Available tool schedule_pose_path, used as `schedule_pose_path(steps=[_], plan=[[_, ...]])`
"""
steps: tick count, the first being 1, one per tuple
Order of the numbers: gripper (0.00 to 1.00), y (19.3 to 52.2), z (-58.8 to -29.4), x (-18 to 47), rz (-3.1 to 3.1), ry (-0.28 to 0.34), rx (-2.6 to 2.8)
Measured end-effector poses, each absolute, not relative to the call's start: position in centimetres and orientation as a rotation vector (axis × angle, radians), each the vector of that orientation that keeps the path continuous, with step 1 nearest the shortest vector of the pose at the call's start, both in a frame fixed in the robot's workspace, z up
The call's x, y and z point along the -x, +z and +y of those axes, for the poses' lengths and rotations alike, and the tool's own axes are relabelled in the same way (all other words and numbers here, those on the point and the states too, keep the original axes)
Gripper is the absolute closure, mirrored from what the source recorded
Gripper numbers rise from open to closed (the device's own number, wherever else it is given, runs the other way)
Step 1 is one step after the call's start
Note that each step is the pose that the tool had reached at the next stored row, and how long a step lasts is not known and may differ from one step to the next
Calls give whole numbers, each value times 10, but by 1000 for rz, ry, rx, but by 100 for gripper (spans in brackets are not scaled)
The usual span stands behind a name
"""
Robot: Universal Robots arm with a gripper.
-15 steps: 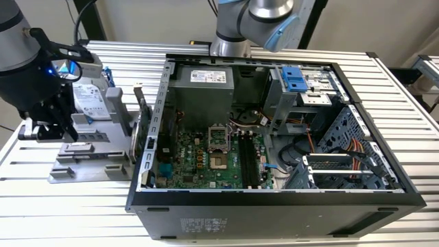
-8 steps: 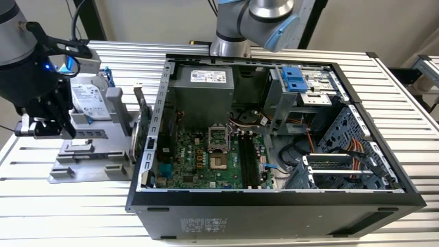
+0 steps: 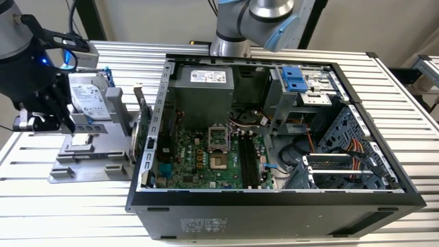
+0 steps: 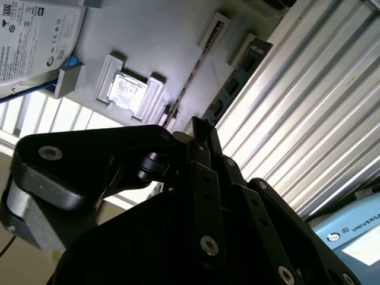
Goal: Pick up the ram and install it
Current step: 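Pick up the ram and move it above insertion slot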
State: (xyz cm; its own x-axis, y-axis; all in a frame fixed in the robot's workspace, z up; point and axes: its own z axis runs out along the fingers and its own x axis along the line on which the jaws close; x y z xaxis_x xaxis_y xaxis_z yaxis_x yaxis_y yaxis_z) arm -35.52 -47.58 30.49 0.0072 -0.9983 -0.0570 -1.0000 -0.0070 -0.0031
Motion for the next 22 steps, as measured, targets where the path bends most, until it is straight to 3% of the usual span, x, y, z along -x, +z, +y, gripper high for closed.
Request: schedule_pose_path(steps=[22], plan=[[100,331,-476,355,2183,59,2199]])
